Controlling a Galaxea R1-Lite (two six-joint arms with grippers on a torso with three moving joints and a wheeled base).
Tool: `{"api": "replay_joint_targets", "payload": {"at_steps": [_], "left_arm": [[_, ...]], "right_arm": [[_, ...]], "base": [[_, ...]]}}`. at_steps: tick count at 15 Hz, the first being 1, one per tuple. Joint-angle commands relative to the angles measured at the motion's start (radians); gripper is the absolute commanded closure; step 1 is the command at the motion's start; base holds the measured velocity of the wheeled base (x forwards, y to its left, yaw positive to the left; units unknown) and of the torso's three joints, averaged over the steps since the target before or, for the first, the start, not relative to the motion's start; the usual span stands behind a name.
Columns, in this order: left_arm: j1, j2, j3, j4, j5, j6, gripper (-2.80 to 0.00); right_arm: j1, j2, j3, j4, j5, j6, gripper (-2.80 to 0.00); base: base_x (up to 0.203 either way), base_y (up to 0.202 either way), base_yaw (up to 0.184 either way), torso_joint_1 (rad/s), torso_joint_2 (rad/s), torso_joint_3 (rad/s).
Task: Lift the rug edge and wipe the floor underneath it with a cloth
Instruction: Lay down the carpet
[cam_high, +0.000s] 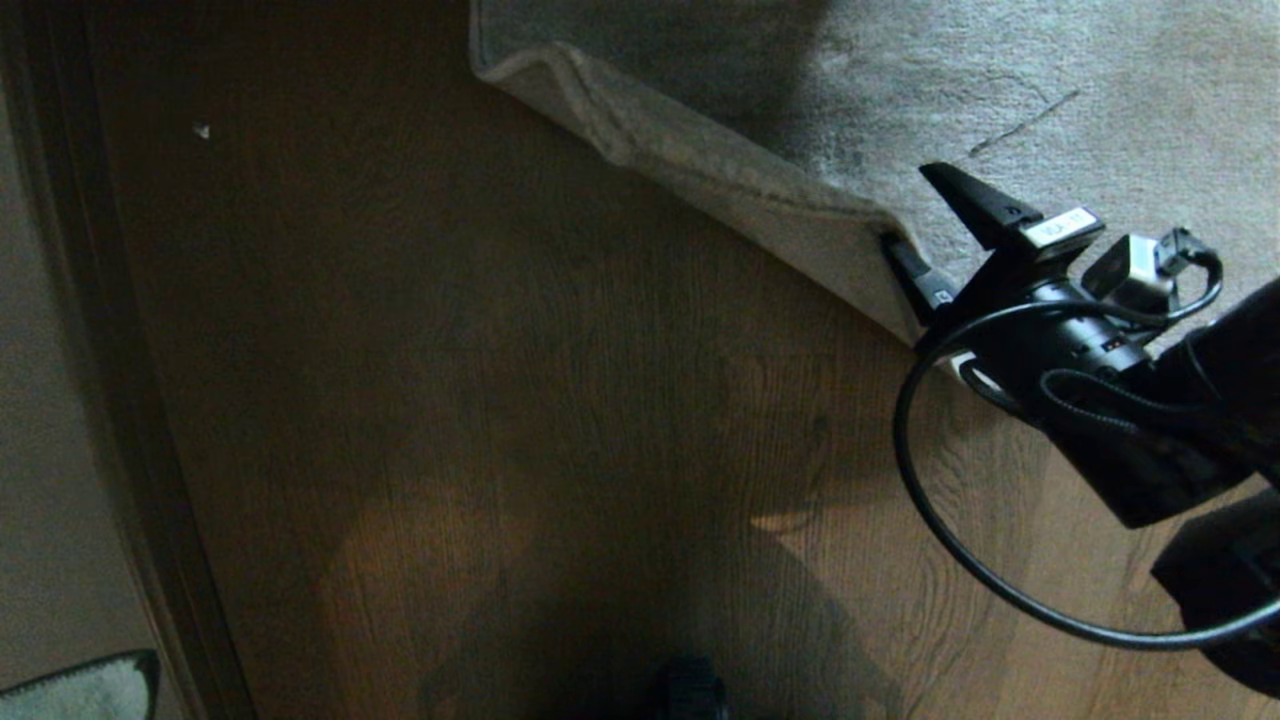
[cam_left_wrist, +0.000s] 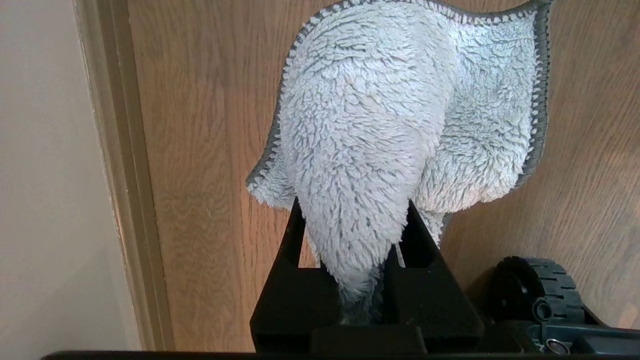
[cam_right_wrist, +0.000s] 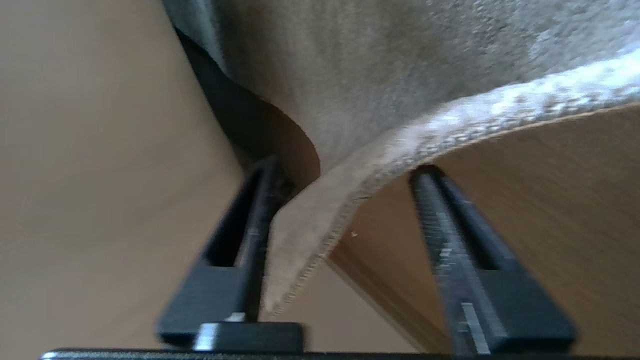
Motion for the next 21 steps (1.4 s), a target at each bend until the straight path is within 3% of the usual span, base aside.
{"api": "replay_joint_targets", "payload": {"at_steps": [1, 9, 12, 13, 17, 21], "left_arm": [[0.000, 0.000, 0.000, 0.000, 0.000, -0.001, 0.00], [0.000, 0.000, 0.000, 0.000, 0.000, -0.001, 0.00], [0.000, 0.000, 0.000, 0.000, 0.000, -0.001, 0.00], [0.000, 0.000, 0.000, 0.000, 0.000, -0.001, 0.00], [0.000, 0.000, 0.000, 0.000, 0.000, -0.001, 0.00], [0.000, 0.000, 0.000, 0.000, 0.000, -0.001, 0.00]], "right_arm": [[0.023, -0.042, 0.000, -0.048, 0.003, 0.017, -2.80], [0.355, -0.135, 0.132, -0.048, 0.006, 0.055, -2.80], [0.384, -0.083, 0.188, -0.048, 0.000, 0.054, -2.80], [0.383, -0.052, 0.199, -0.048, -0.006, 0.053, 0.00], [0.374, 0.100, 0.185, -0.048, -0.060, 0.045, 0.00], [0.321, 0.302, 0.058, -0.048, -0.192, -0.001, 0.00]], "base": [[0.000, 0.000, 0.000, 0.000, 0.00, 0.000], [0.000, 0.000, 0.000, 0.000, 0.00, 0.000], [0.000, 0.000, 0.000, 0.000, 0.00, 0.000], [0.000, 0.000, 0.000, 0.000, 0.00, 0.000], [0.000, 0.000, 0.000, 0.000, 0.00, 0.000], [0.000, 0.000, 0.000, 0.000, 0.00, 0.000]]}}
